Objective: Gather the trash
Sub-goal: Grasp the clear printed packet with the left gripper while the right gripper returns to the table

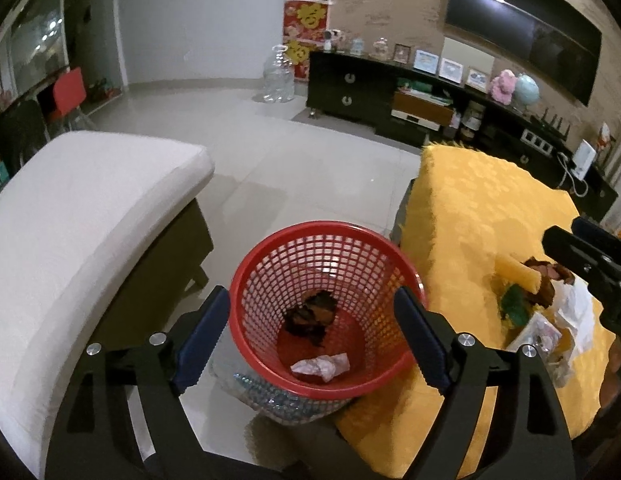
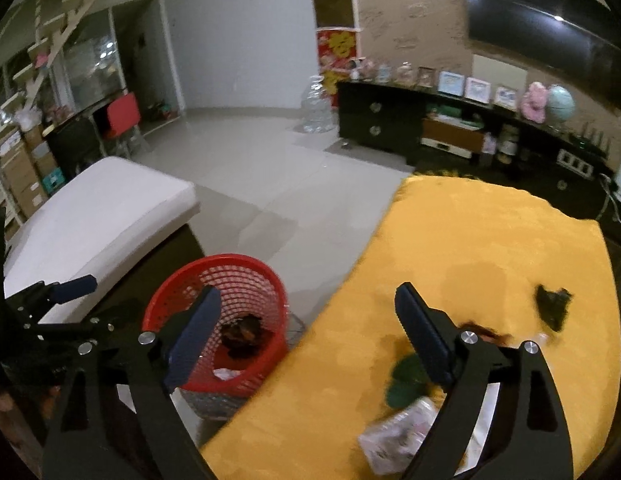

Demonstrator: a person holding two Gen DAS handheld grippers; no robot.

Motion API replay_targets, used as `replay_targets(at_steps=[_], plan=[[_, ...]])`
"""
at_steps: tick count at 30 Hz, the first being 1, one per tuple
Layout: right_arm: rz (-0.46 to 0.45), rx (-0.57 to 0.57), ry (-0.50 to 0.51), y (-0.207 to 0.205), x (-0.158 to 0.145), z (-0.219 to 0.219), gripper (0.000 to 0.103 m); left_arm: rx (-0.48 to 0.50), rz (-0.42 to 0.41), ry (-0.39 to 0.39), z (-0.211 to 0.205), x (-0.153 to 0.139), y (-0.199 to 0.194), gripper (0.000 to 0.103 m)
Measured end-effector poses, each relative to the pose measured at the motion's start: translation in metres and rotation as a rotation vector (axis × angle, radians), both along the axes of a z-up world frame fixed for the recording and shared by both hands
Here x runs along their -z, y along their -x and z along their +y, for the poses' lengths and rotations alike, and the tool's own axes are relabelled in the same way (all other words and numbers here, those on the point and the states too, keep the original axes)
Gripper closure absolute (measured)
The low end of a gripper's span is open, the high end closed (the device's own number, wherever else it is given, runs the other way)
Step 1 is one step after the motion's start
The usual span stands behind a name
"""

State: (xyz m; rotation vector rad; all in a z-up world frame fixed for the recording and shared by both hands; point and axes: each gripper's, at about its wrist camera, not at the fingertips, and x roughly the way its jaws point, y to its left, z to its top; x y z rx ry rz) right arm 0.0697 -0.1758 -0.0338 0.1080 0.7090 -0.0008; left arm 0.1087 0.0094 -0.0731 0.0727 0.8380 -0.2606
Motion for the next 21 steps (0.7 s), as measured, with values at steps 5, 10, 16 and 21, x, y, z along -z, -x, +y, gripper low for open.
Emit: replay_targets(at_steps=[5,10,16,21], plan=[[0.007,0.078,0.017,0.025,0.003,-0.032,0.017,0.048,0.013,0.007,-0.019,0.004,0.01,0.022],[0.027,0.178,0.038,0.053,0.011,-0.069,0.017,0.111,0.032,-0.007,-0.045,0.013,0.019,0.022],[0.052,0.315,0.035,0.092,0.024,-0.112,0.017,0.196,0.049,-0.017,-0.079,0.02,0.03,0.022],[0.069,0.408,0.024,0.119,0.035,-0.14,0.017,0.285,0.076,-0.047,-0.112,0.033,0.042,0.022]])
